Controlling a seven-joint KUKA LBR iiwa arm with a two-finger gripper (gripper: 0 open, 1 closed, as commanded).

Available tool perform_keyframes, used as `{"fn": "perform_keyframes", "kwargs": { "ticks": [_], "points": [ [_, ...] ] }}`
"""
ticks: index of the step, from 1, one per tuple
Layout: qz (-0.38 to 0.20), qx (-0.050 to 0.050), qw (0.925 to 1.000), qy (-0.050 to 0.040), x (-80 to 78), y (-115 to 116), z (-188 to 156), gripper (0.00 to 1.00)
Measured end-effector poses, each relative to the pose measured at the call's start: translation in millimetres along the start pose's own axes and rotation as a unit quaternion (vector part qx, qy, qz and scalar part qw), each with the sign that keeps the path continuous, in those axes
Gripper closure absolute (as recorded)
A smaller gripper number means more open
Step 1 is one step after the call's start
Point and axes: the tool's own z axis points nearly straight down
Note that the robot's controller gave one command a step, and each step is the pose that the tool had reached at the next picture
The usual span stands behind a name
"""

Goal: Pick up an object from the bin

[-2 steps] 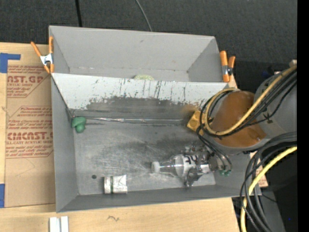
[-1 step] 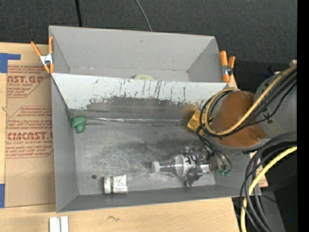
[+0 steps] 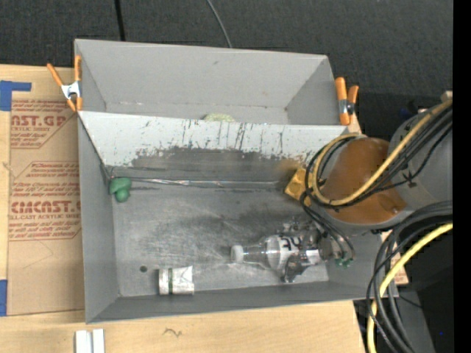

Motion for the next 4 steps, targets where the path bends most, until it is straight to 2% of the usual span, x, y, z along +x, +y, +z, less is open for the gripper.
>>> {"fn": "perform_keyframes", "kwargs": {
  "ticks": [3,4],
  "points": [
    [0.000,0.000,1.0000,0.0042,1.1,0.5,-20.1,1.00],
    [0.000,0.000,1.0000,0.0062,2.3,0.7,-37.2,1.00]
  ]
}}
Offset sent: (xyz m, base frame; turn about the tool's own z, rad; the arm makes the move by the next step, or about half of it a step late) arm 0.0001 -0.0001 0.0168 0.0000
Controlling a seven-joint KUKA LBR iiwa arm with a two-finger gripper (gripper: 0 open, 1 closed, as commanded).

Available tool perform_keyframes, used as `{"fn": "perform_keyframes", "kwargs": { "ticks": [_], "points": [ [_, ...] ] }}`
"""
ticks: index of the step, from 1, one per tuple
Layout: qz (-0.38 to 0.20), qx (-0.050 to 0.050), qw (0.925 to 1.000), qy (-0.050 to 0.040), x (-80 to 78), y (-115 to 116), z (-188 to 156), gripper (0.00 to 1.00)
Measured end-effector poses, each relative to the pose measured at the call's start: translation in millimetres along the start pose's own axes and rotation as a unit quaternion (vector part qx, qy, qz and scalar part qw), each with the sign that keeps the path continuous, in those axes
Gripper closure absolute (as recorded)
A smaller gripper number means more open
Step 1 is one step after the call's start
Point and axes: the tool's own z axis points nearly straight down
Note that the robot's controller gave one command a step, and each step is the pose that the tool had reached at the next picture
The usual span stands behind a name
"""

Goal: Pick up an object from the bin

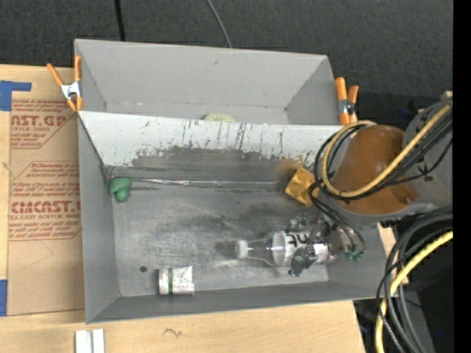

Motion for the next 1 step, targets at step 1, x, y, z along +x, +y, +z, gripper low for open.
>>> {"fn": "perform_keyframes", "kwargs": {
  "ticks": [1],
  "points": [
    [0.000,0.001,1.0000,-0.0046,-2.1,-0.2,-13.1,1.00]
  ]
}}
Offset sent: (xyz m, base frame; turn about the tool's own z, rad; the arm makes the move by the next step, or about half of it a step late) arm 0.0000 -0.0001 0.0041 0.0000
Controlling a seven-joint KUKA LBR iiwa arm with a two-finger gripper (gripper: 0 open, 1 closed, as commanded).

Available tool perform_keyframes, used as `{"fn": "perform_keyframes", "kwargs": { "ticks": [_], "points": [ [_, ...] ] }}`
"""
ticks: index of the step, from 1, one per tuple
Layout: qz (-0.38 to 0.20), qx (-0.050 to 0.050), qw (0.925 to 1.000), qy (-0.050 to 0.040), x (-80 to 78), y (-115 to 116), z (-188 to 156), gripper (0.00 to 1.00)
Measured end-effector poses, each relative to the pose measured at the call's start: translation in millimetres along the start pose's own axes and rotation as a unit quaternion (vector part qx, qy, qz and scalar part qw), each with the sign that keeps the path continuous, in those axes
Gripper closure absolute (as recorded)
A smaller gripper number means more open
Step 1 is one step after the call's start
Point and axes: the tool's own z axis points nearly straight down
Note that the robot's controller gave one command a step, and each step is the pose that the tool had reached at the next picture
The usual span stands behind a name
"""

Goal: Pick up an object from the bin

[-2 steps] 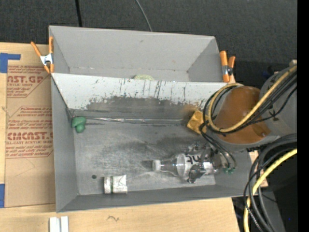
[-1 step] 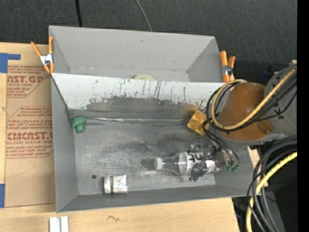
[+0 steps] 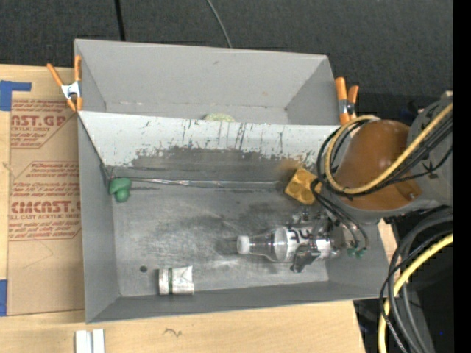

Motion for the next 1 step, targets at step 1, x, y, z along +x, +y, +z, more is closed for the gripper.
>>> {"fn": "perform_keyframes", "kwargs": {
  "ticks": [1],
  "points": [
    [0.000,0.000,1.0000,-0.0004,-0.2,0.0,-5.4,1.00]
  ]
}}
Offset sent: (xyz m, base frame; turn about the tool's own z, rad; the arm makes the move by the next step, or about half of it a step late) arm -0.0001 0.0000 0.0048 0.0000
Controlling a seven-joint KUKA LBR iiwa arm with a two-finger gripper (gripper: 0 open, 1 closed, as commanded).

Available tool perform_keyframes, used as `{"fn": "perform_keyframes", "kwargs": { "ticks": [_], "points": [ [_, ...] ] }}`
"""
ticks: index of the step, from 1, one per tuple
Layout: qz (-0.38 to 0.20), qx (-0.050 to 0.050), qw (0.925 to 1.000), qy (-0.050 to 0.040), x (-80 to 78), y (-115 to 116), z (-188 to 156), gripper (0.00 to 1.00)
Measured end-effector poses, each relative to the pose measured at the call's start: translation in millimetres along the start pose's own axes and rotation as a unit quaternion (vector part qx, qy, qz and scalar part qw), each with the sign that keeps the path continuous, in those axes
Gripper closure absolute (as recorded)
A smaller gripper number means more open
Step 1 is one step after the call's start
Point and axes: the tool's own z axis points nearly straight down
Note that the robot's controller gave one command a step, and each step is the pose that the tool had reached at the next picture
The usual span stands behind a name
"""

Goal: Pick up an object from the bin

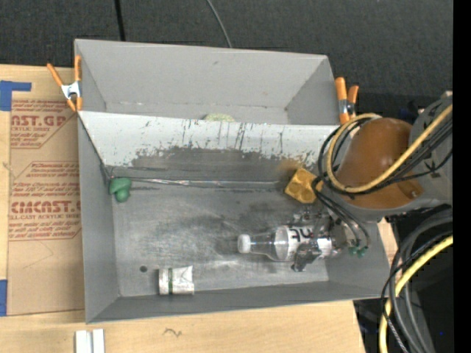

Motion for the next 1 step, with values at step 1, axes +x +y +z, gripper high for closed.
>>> {"fn": "perform_keyframes", "kwargs": {
  "ticks": [1],
  "points": [
    [0.000,0.000,1.0000,0.0007,0.4,0.1,-3.2,1.00]
  ]
}}
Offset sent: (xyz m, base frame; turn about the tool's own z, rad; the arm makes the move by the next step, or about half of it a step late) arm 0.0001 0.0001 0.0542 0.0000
